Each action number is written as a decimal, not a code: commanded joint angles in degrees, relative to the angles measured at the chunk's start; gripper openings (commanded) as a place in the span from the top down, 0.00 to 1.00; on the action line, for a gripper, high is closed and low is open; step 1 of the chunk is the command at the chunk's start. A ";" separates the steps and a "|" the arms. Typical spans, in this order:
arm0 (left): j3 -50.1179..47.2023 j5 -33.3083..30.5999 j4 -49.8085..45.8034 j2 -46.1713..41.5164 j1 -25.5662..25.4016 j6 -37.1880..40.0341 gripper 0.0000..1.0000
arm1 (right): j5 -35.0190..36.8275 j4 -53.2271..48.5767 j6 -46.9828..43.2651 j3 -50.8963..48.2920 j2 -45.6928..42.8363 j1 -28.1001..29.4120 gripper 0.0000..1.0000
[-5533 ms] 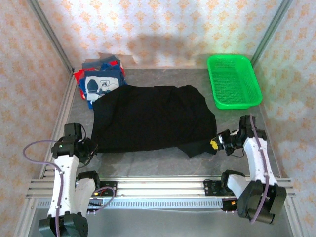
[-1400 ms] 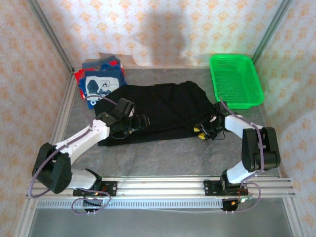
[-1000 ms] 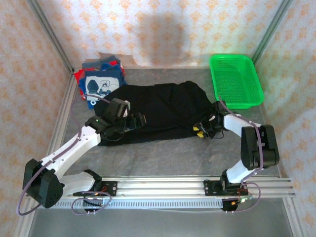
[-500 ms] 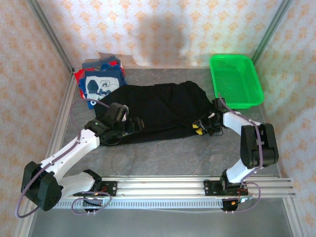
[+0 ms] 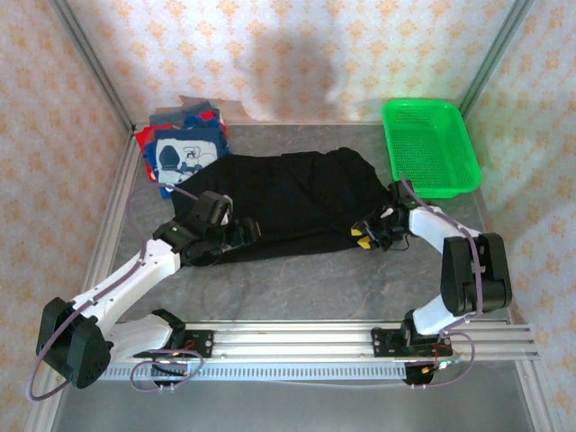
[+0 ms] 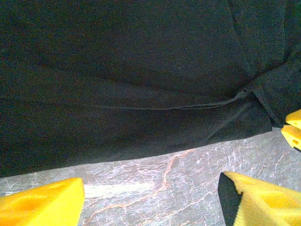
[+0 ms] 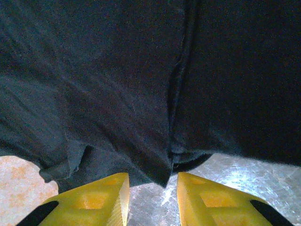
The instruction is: Fold and stack the t-shirts
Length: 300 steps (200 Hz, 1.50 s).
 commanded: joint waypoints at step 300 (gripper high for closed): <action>-7.42 -2.31 -3.78 -7.68 -0.27 -1.30 0.24 | 2.45 -10.51 -5.89 34.45 23.50 4.34 1.00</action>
